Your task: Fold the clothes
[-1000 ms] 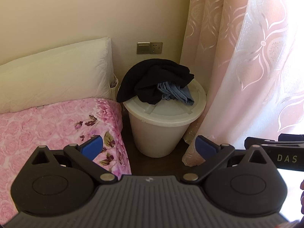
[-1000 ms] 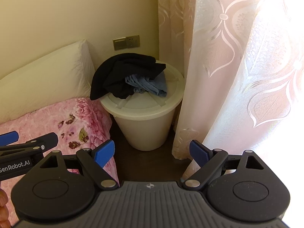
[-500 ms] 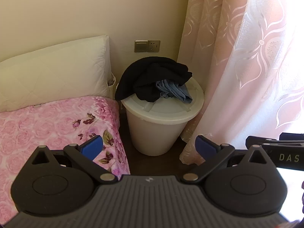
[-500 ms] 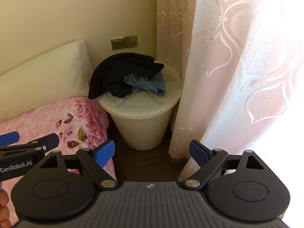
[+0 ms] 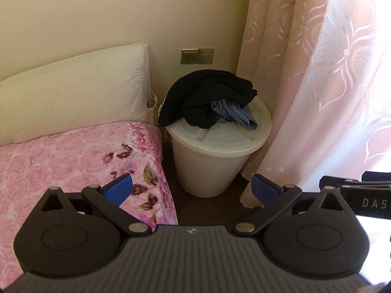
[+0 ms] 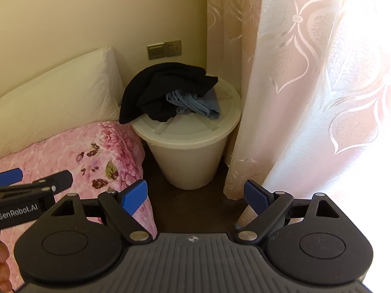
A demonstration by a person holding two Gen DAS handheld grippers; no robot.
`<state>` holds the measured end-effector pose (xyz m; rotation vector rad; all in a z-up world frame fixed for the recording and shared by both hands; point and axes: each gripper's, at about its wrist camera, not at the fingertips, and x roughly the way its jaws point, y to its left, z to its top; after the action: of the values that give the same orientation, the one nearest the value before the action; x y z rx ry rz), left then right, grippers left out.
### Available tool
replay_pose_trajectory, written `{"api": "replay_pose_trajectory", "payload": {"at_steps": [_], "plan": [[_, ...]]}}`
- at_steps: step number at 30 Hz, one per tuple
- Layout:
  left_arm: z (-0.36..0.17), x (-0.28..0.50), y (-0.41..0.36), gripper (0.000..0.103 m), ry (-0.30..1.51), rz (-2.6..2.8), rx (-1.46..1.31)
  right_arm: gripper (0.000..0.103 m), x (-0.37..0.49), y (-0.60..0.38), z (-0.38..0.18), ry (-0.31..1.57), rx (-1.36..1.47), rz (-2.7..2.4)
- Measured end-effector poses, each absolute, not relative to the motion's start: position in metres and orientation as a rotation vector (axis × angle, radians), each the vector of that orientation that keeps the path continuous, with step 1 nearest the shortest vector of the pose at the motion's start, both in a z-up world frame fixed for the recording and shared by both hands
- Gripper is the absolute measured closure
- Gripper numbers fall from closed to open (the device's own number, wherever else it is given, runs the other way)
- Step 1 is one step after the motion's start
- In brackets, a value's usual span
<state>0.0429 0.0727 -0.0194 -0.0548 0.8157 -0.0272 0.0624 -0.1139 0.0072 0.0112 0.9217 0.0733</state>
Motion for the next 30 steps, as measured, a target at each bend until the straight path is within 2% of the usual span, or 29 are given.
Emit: {"api": "replay_pose_trajectory", "payload": {"at_steps": [17, 30], "plan": [[-0.013, 0.084, 0.073, 0.001, 0.787, 0.034, -0.059, 0.014, 0.117, -0.111, 0.011, 0.887, 0.004, 0.111], [-0.034, 0.161, 0.071, 0.001, 0.852, 0.103, -0.075, 0.014, 0.208, -0.107, -0.017, 0.932, 0.012, 0.175]]}}
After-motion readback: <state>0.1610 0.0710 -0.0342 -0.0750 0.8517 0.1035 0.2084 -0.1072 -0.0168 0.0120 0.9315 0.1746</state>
